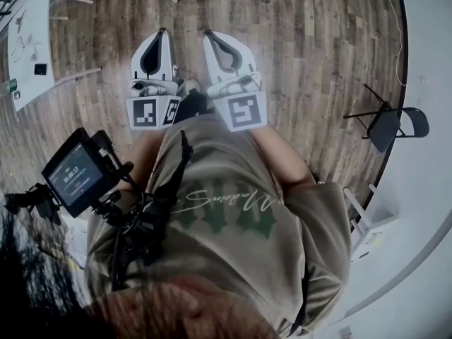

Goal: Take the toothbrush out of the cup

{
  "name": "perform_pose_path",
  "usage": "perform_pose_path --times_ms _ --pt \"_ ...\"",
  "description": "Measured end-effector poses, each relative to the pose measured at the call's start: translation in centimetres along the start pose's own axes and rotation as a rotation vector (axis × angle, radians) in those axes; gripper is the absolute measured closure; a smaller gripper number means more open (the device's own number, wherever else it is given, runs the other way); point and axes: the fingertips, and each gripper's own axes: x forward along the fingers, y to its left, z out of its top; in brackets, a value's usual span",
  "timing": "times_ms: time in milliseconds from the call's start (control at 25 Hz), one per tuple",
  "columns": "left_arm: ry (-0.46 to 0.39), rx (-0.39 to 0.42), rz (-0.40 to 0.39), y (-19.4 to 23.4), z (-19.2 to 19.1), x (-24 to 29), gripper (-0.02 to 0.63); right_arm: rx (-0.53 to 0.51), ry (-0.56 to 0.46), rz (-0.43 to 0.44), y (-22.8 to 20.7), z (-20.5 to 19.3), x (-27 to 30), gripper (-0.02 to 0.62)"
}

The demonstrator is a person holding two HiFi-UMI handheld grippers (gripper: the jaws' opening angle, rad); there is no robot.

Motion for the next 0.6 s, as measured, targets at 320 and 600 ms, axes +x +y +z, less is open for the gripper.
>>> perform_pose_path --times_ms 320,600 --pt "-0.02 0.02 0.01 0.5 0.5 0.6 0.615 -0.022 -0.027 0.024 0.2 0.5 0.9 0.611" --pt "-0.006 0.035 0.013 1.0 0.2 0.4 0.615 -0.024 -0.041 0.02 0.5 0.8 1.2 0.611"
